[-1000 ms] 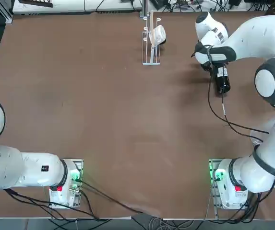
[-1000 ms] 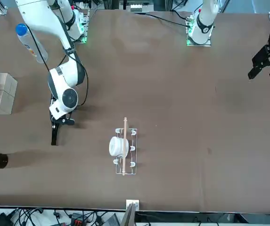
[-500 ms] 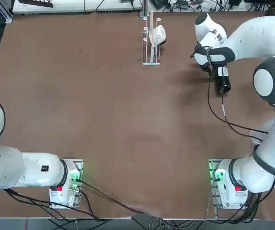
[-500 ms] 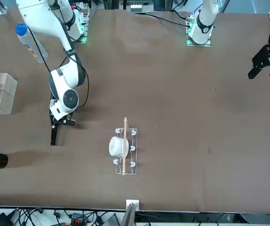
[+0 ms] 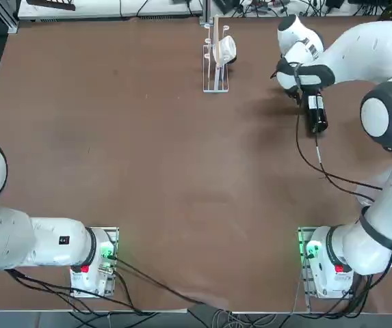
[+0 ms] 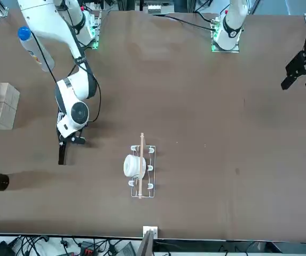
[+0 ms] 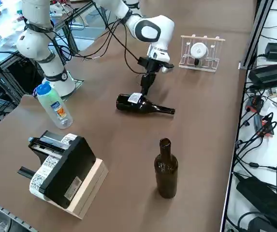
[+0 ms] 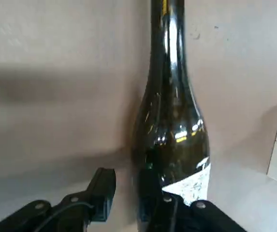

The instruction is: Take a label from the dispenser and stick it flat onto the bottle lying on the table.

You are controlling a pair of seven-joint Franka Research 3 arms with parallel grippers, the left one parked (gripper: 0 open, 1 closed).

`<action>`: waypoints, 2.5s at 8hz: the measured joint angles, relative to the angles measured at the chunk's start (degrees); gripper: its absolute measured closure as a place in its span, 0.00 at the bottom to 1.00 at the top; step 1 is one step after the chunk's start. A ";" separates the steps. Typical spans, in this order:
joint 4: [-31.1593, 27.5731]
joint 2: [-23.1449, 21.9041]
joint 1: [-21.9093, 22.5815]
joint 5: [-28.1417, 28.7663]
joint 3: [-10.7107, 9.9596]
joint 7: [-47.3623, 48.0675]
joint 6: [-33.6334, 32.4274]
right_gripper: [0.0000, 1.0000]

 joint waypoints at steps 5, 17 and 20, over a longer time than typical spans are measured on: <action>3.79 0.27 2.14 4.24 0.08 1.15 -0.13 0.67; 5.40 2.96 0.84 1.75 -1.40 2.34 -9.38 0.67; 5.46 3.82 1.04 1.59 -1.16 3.73 -8.70 0.67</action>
